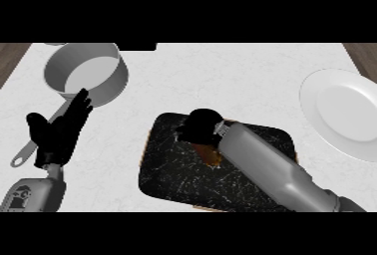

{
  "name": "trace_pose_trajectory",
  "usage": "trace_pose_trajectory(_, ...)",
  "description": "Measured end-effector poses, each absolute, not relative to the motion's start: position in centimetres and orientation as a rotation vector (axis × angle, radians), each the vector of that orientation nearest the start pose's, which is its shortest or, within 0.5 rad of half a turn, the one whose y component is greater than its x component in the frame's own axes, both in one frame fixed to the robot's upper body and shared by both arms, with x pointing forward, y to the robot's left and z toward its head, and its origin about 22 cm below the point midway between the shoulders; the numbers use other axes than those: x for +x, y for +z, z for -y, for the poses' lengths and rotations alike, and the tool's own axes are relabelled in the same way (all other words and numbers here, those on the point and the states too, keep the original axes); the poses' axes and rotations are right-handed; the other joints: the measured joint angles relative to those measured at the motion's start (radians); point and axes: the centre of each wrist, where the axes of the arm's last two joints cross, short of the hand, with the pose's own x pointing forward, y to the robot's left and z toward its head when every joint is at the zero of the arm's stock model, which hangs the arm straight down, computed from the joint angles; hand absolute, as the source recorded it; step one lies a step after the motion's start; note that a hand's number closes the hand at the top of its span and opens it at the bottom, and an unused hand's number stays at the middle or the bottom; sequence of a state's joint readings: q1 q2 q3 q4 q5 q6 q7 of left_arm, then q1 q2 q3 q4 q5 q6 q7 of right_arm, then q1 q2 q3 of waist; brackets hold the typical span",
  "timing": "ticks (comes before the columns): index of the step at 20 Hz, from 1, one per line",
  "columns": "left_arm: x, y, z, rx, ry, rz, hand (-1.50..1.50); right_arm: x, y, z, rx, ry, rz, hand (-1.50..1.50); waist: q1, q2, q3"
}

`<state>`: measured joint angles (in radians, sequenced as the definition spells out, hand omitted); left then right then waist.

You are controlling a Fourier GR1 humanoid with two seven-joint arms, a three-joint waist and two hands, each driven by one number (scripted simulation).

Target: Pick the sweet potato from the tray and place it in the plate

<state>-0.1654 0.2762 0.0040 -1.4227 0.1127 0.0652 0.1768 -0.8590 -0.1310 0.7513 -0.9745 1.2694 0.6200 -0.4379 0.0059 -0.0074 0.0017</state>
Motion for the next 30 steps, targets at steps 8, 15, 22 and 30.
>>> trace_pose_trajectory(8,27.9,1.8,-28.7,0.170,-0.086,1.404,0.00,34.9,5.0,5.1,0.354,-3.190,-1.403,1.50,-0.002,-0.009,0.001)
trace_pose_trajectory(15,27.6,1.9,-30.0,0.209,-0.031,1.398,0.00,38.5,4.7,13.4,0.902,-3.307,-2.344,1.50,-0.076,0.004,0.006)
trace_pose_trajectory(22,27.5,1.6,-29.4,0.189,-0.050,1.401,0.00,40.1,8.1,16.0,2.201,-2.359,-3.024,1.50,-0.042,0.006,0.000)
trace_pose_trajectory(30,28.0,1.9,-28.6,0.185,-0.071,1.408,0.00,40.0,10.7,17.2,3.058,-1.031,-2.842,1.50,-0.018,0.006,-0.002)
